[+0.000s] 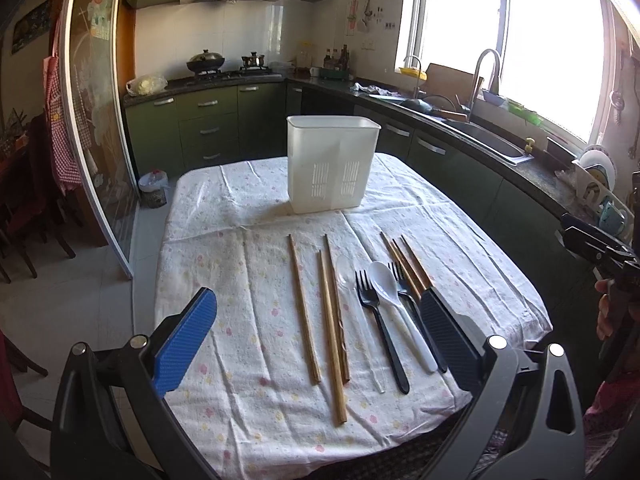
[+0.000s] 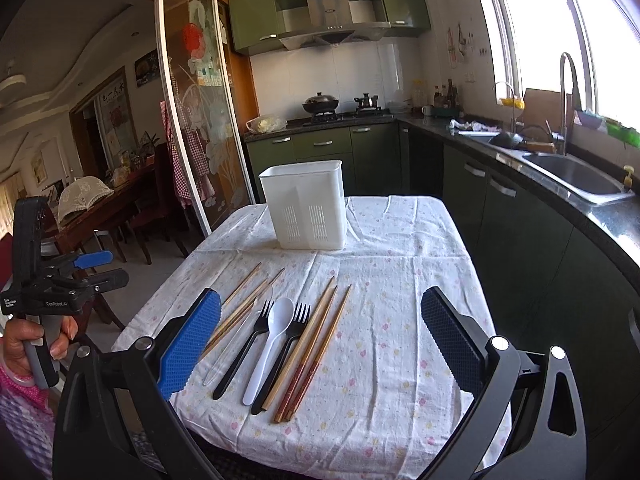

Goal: Organize utensils
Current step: 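Lower the left gripper and grasp a black plastic fork by its handle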

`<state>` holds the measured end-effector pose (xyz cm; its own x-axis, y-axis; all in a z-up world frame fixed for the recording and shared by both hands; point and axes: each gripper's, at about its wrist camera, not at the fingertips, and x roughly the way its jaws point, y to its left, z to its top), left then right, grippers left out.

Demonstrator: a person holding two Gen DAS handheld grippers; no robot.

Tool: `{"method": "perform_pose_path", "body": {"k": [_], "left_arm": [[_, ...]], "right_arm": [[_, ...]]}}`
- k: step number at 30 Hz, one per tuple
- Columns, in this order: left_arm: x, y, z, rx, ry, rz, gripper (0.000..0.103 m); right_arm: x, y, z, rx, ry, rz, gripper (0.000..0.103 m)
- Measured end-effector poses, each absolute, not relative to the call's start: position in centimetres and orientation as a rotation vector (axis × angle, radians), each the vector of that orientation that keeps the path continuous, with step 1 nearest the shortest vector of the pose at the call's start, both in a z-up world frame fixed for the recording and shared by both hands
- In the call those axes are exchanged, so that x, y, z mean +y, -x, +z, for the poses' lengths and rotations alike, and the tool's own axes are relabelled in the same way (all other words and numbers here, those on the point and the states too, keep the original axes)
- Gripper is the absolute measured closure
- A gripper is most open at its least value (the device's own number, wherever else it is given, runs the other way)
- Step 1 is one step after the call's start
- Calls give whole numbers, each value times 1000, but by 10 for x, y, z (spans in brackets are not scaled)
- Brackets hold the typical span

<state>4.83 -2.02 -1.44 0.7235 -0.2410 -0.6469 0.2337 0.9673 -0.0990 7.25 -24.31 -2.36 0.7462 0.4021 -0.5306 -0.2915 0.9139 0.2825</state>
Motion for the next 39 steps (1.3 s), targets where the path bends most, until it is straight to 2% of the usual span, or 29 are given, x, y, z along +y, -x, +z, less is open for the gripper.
{"method": "perform_pose_path", "body": {"k": [5,12,13,14,17,21,23,26,39], "left_arm": [[-43,-86,-23,891,52,-351,6],[-94,-131,-68,1173,27,-406,6],[-98,-136,-74,1211,38,-411,10],[-102,-140,-80,1244,46,-407,19],[-111,-152,-93,1326,55,-377,36],[-118,-163,-110,1401,65,-341,48],[-119,-166,-116,1419,67,-317,66],[-121,-172,-127,1447,61,-289,83],[-134,-186,-145,1457,-37,-168,88]], "right_arm": [[-263,-106,-37,830,-415,477,4],[-263,-108,-39,854,-428,474,4],[-264,-108,-40,857,-431,474,4],[-264,-108,-41,859,-431,473,4],[-266,-111,-44,865,-430,467,4],[-268,-111,-46,869,-433,474,4],[-268,-111,-48,871,-435,477,4],[-268,-113,-51,881,-438,479,4],[-260,-116,-48,899,-404,483,4]]}}
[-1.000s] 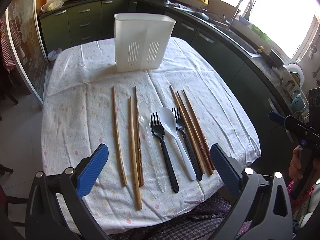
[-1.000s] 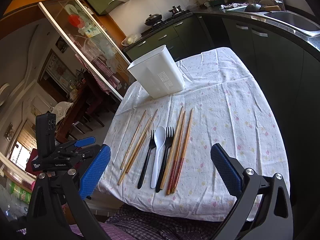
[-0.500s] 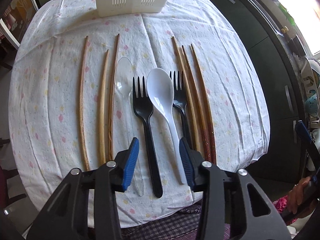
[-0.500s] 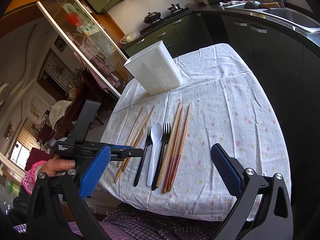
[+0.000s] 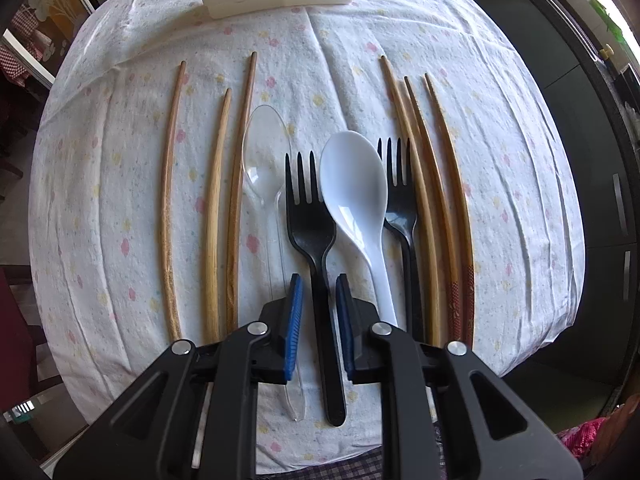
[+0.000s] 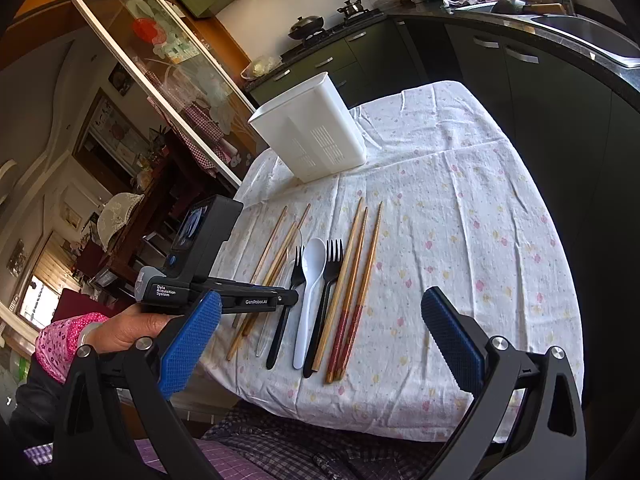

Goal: Organize utensils
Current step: 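Lower the left gripper and grasp a black plastic fork by its handle, then grasp the other black fork with the right gripper while the left gripper holds its fork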

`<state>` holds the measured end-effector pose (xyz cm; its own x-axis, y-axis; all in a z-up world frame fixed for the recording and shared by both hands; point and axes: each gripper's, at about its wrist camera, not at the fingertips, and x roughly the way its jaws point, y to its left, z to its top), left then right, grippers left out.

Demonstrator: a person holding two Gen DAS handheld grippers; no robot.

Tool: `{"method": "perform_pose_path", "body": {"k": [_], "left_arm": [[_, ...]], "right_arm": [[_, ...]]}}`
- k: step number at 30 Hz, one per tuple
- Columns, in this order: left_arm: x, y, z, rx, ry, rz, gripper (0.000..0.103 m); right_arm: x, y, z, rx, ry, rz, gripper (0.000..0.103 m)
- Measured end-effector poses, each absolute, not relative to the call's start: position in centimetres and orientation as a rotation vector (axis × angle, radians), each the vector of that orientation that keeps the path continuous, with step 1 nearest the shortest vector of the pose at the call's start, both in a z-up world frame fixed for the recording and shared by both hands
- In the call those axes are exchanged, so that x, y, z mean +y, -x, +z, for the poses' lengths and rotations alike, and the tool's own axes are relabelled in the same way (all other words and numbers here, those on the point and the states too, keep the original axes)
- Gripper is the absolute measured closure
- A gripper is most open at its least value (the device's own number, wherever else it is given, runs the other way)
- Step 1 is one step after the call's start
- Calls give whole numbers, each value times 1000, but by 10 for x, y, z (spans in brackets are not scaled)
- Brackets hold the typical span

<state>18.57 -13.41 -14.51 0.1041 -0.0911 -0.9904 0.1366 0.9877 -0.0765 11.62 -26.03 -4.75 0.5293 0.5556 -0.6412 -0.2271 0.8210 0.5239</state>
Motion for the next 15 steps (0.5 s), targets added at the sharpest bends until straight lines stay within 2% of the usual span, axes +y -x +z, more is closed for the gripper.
{"method": "perform_pose_path", "body": {"k": [2,7,11,12,14,15], "left_arm": [[-138,-186,-146,1444,-67,-150,93],[-143,-189,-145,1440,-97,-150,94],[-124,-189,-145,1437,-63,-135,94],[-120,-189,-144,1439,-44,-139,94],[-113,-188,-142,1439,-17,-162,94],[-110,-187,-140,1431,-10,-172,94]], "right_arm": [[-256,-118,-47,910,-382,479,4],[-231,-130,-45,977,-264,480,4],[-208,-153,-57,1098,-245,536,4],[-202,-159,-62,1130,-240,542,8],[-192,-175,-72,1202,-244,537,24],[-188,-183,-77,1236,-244,528,37]]}}
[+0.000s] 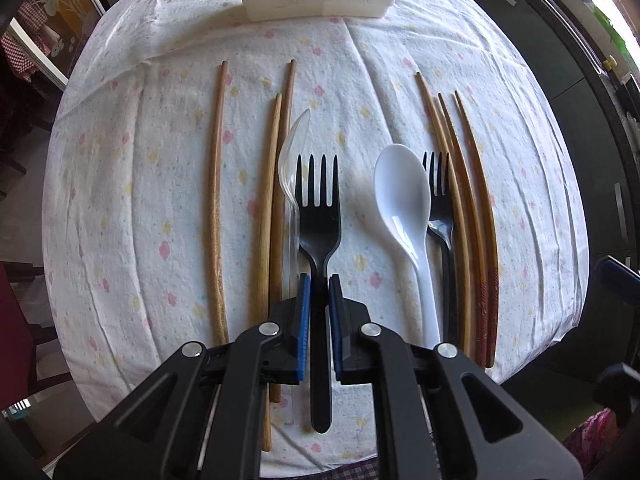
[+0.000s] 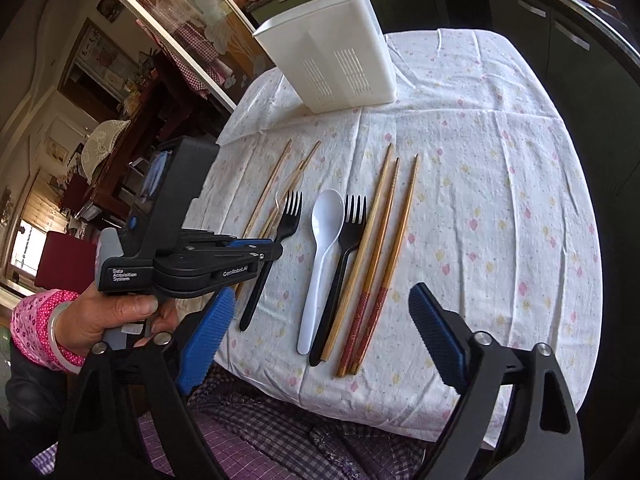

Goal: Organize utensils
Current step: 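Grasp the other black fork with the right gripper while the left gripper holds its fork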

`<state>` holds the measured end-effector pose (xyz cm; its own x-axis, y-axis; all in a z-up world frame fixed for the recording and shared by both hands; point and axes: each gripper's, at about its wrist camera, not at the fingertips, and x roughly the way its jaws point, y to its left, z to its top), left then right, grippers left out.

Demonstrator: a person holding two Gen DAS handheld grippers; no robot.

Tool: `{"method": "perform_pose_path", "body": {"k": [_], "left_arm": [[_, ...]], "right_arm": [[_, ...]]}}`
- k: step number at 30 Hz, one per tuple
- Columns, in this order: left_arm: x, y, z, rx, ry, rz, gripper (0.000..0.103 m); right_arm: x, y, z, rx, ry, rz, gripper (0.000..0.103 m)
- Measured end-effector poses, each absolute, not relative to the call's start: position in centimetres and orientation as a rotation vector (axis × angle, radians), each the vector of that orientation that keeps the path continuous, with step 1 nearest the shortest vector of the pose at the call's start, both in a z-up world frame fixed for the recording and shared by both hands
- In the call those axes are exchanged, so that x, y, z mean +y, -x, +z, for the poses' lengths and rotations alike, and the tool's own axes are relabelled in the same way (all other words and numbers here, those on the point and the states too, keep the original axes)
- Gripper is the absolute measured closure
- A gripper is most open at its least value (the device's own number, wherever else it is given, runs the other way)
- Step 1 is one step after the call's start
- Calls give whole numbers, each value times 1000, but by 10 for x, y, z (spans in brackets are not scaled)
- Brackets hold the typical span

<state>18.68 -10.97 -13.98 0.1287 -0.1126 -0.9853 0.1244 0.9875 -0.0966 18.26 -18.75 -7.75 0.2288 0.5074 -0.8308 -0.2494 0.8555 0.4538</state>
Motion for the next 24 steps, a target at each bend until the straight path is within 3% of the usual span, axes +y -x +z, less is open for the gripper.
{"method": "perform_pose_path", "body": {"k": [7,24], "left_arm": [[-98,-180,-122,1390,10,-237,94],[-93,-178,-116,1364,3,-282,94]], "right_arm": [[-168,-226,-118,1414,-196,403,85],[-114,-248,-148,1564,-38,305,87]]}}
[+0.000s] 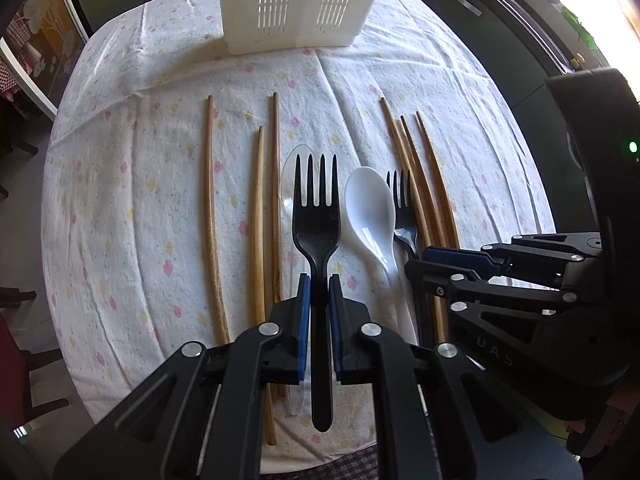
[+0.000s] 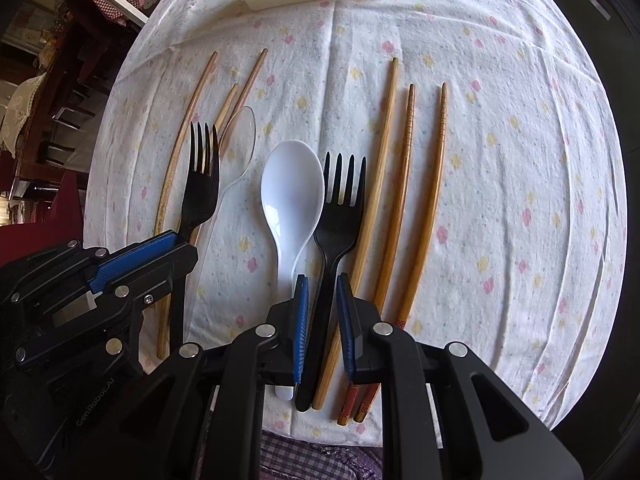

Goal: Organize utensils
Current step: 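Grasp the other black fork with the right gripper while the left gripper holds its fork, then carry both forks over the white utensil holder and open both grippers to drop them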

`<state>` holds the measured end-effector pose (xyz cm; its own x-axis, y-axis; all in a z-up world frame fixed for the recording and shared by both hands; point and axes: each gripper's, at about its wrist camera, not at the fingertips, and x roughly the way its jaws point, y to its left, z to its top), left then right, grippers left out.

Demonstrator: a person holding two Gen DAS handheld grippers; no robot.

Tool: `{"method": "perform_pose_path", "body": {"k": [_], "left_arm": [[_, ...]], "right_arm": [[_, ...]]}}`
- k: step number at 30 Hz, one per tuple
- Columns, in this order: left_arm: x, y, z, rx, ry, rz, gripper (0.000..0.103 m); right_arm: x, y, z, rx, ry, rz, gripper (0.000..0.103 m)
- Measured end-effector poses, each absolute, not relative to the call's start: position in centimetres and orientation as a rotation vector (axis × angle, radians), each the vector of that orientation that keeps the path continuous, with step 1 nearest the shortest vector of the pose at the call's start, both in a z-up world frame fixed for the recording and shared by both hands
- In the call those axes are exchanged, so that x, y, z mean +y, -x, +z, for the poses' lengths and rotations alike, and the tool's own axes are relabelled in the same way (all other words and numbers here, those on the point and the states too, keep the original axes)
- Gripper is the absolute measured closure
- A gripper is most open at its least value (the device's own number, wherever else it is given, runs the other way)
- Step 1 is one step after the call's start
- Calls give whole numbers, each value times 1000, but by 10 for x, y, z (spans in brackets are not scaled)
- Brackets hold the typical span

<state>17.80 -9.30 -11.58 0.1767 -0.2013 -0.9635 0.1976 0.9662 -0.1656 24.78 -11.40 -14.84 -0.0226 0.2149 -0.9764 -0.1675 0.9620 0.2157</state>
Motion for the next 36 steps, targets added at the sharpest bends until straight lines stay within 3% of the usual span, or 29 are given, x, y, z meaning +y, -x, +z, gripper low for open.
{"method": "perform_pose_path", "body": {"k": [8,19,30,36], "left_arm": [[-85,-175,-106,1338,11,-294,94],[-72,-182,-49,1201,60,-346,94],[-74,-263,84,612,145,-329,94],[-89,-306,98,360,79,-235,94]], "right_arm": [[-84,-240,-153,1502,141,227,93],[-132,-233,-115,1311,-223,362,94],[-179,-232,-84,1112,-456,474,93],[-192,-234,-90,1101,-493,497,93]]}}
